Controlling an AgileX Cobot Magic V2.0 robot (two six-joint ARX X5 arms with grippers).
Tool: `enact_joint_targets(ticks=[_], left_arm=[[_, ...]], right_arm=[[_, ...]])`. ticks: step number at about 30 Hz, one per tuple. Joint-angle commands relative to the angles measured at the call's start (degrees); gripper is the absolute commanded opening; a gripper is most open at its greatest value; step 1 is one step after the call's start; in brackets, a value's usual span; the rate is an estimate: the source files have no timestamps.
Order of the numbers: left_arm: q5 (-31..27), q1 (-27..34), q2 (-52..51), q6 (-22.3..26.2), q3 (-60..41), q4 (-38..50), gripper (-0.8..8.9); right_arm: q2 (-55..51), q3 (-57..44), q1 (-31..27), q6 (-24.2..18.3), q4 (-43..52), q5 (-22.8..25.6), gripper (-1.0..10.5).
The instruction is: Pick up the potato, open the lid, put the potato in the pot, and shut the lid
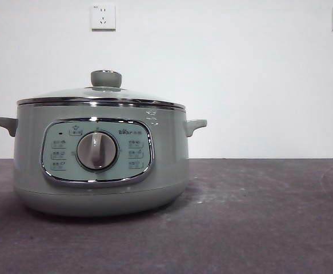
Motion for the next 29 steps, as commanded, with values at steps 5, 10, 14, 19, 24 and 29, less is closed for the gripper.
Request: enact_joint_targets(ticks=[5,10,14,19,24,29], left_arm=[[-2.5,-1.3,-12.3,-0.5,-17.3,5.9,-0.08],[-2.5,-1.3,-15.2,-3.7,-20.3,2.7,-0.04],[-4.4,-1.2,-14.5,-3.7,-20.3,-1.8,-0.03],[-3.9,-1.3,-12.9,-3.7,-20.3,-5.4,-0.03],[-3.9,-1.3,-11.1,-3.7,-20.3,-6.2,-0.03],[-5.2,-0.1,-13.3,0.6,-20.3,-6.6,-0.03]], right_arm=[[-11.2,-19.1,0.1,1.3,10.1,0.1,-0.2],[-12.5,-22.4,0.1,1.2,7.8,0.7,-0.2],[-12.0,-22.4,0.1,1.2,6.5,1.4,-0.2],[-12.1,-22.4,0.2,1.2,6.4,1.7,-0.2],[-12.2,-22.4,0.2,1.2,6.4,1.7,-0.2],[-12.2,-22.4,0.2,1.2,6.4,1.7,-0.2]])
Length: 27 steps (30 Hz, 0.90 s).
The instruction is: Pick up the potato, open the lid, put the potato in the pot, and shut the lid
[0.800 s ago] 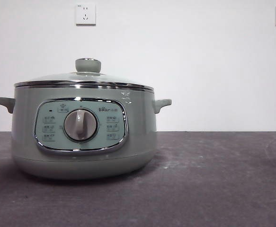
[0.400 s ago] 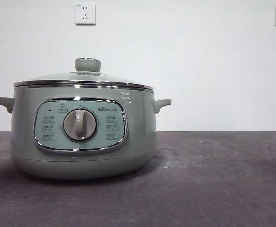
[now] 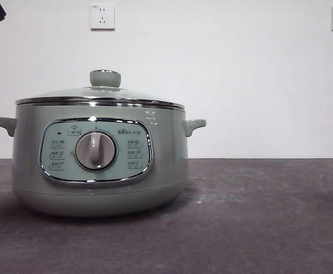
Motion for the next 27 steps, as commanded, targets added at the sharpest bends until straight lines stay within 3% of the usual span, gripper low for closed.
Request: enact_joint_targets(ticks=[1,6,13,15,19,27], left_arm=[[-0.9,1.8,-2.8,3.5,-0.3,0.3,-0.03],[2.4,9.4,-8.6,3.5,-4.5,7.5,-0.03],[11.2,23.3,-20.3,3.5,-23.6,26.0,-0.03],[14.0,26.1,-23.0,3.5,-27.7,27.8,-0.03],[14.0,30.7,-27.9,3.5,-34.4,28.3,-0.03],[14.1,34.1,-34.6,3.3,-41.7,27.3,-0.03]], right_arm=[[-0.2,-0.3,0.1,0.7,0.3,0.2,-0.2],[-0.2,-0.3,0.1,0.7,0.3,0.2,-0.2],[-0.2,-0.3,0.1,0.7,0.3,0.2,-0.2],[-0.2,-0.3,0.1,0.7,0.3,0.2,-0.2],[-0.2,-0.3,0.1,0.7,0.3,0.2,-0.2],[-0.2,-0.3,0.1,0.7,0.3,0.2,-0.2]])
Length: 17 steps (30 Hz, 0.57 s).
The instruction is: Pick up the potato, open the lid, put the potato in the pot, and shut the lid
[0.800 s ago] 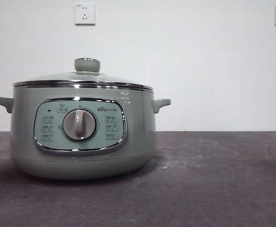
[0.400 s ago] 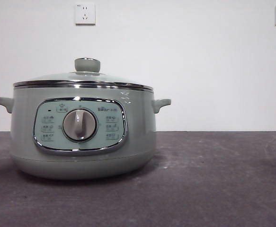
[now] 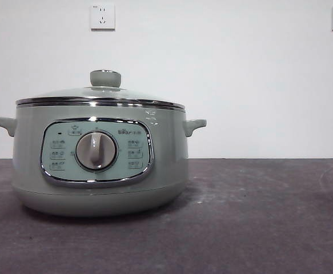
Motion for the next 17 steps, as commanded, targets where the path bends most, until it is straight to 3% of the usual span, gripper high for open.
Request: enact_joint_targets(ticks=[1,17], left_arm=[[0.2,0.4,-1.7,0.2,-2.1,0.1,-0.03],[-0.1,0.5,-2.2,-0.6,-3.1,-2.1,-0.03]], right_arm=[[-0.1,-0.3,0.1,0.7,0.3,0.2,-0.2],[-0.1,-0.3,0.1,0.7,0.3,0.2,-0.2]])
